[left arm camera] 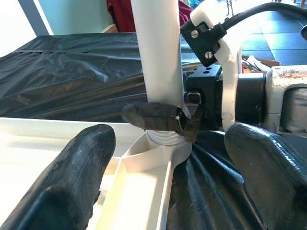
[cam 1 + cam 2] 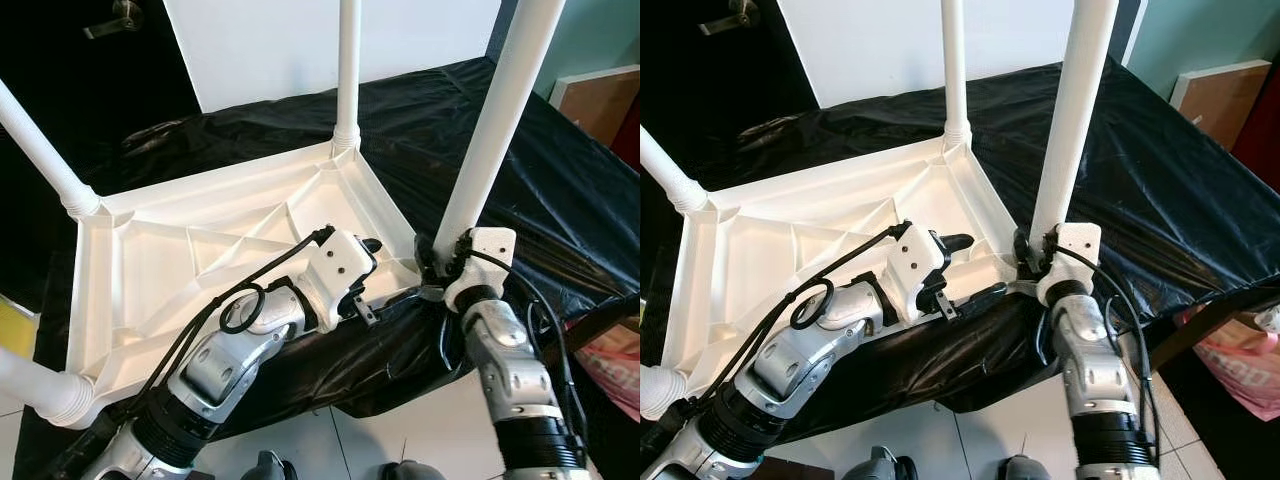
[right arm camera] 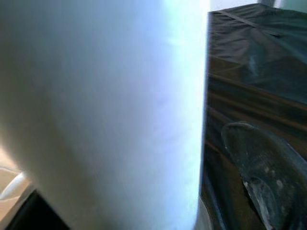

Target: Building children table

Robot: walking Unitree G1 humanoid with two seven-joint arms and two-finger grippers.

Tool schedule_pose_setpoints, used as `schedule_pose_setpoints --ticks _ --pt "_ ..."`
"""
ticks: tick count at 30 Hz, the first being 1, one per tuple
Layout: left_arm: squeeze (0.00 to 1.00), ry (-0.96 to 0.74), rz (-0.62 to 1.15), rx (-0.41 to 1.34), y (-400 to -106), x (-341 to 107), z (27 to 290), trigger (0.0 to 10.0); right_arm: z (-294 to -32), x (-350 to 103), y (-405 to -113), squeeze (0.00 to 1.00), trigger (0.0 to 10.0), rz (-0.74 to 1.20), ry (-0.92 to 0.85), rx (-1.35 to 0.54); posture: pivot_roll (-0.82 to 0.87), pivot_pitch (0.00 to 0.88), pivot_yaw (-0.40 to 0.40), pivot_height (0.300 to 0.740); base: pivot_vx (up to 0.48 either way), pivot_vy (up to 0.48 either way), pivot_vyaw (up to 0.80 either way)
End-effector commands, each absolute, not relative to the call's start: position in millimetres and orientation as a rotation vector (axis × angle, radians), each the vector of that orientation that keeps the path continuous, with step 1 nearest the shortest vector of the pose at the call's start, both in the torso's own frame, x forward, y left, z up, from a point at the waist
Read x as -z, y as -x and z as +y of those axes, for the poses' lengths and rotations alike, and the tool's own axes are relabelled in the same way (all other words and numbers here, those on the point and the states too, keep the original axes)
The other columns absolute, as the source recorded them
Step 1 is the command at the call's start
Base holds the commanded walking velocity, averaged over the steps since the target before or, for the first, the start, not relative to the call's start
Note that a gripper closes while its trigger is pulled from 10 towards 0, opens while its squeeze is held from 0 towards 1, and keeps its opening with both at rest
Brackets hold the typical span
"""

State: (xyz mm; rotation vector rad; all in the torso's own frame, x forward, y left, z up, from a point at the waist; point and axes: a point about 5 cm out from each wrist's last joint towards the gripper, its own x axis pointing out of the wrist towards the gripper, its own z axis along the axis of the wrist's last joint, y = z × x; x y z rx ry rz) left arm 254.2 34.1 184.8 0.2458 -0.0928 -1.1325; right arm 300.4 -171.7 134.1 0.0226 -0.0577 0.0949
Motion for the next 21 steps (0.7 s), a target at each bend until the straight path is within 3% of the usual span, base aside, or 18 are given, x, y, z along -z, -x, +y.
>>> schedule_pose_setpoints --ticks 1,11,21 --pt "0.00 -0.255 -0.078 1.250 -246 -183 31 10.0 -175 -130 -303 0.00 10.0 -0.034 -0.018 -0.190 -0.08 0.064 0.046 0.740 0.000 0.000 0.00" --pt "0.00 -0.261 -0.071 1.254 -246 -182 32 10.0 -154 -107 -288 0.00 10.0 0.106 0.034 -0.500 -0.08 0.063 0.044 0.740 0.000 0.000 0.00" --pt "0.00 -0.263 -0.053 1.272 -243 -180 33 10.0 -146 -101 -281 0.00 10.0 0.133 0.019 -0.588 -0.08 0.069 0.044 0.740 0.000 0.000 0.00"
